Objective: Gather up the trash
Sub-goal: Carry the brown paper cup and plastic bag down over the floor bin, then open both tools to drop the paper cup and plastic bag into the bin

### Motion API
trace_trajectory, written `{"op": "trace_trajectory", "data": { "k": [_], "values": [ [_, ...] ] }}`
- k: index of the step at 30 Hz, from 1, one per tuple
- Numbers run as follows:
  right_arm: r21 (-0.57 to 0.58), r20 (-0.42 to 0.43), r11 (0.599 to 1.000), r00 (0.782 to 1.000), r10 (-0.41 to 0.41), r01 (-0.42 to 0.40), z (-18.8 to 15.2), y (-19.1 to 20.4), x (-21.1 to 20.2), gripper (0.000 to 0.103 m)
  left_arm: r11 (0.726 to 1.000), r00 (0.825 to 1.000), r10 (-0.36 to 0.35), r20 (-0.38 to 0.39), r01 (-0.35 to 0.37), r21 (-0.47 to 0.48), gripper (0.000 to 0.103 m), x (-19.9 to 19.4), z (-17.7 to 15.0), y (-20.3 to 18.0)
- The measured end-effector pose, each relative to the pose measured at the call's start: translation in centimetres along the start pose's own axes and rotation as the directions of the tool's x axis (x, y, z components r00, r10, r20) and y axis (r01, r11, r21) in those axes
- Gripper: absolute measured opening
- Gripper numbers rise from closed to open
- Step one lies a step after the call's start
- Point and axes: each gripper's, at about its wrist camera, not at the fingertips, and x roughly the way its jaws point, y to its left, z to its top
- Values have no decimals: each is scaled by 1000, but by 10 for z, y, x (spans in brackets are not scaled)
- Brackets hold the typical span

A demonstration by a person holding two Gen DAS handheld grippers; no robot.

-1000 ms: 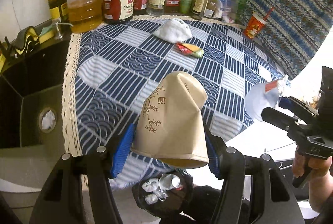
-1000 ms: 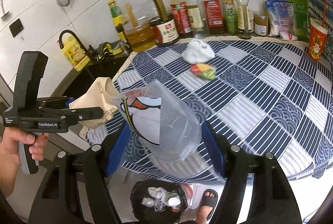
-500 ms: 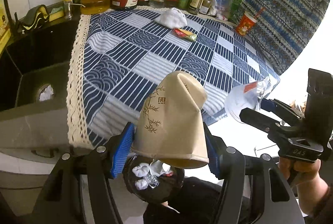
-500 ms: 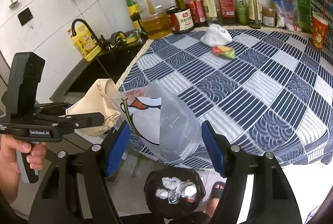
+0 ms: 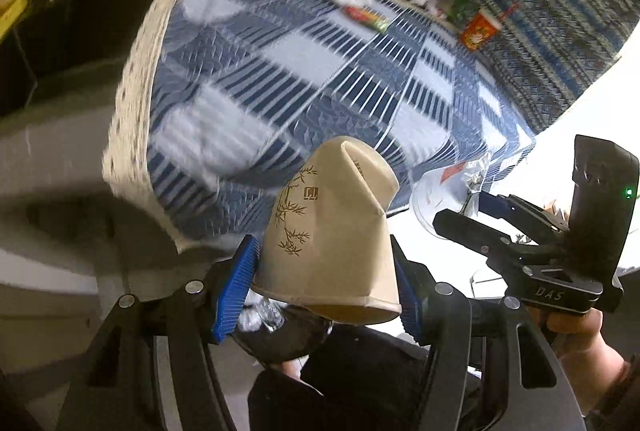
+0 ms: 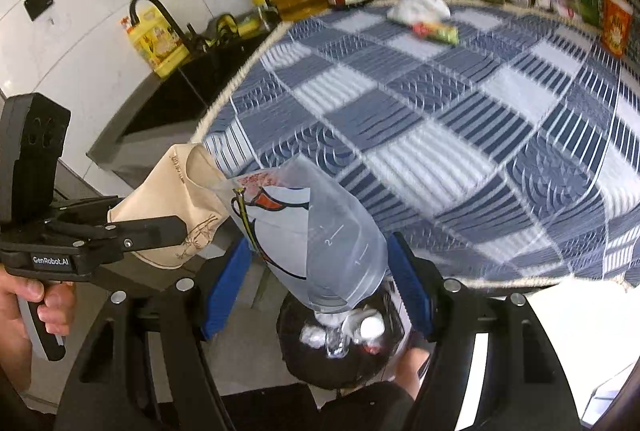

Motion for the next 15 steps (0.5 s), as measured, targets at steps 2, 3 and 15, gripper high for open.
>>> {"op": "trace_trajectory", "data": {
  "k": [2, 3, 15],
  "values": [
    [9, -26, 1000, 1000, 3, -3, -6, -2, 8, 69, 1000, 1000, -5, -24, 4, -27, 61, 9, -7, 6],
    [12, -46, 1000, 999, 4, -4, -10, -3, 14, 69, 999, 999, -6, -39, 4, -40, 61, 16, -12, 9],
    [57, -256, 998, 966, 32, -18, -61, -21, 74, 69, 987, 981, 26, -193, -55, -150, 61, 77, -55, 40]
  ]
}}
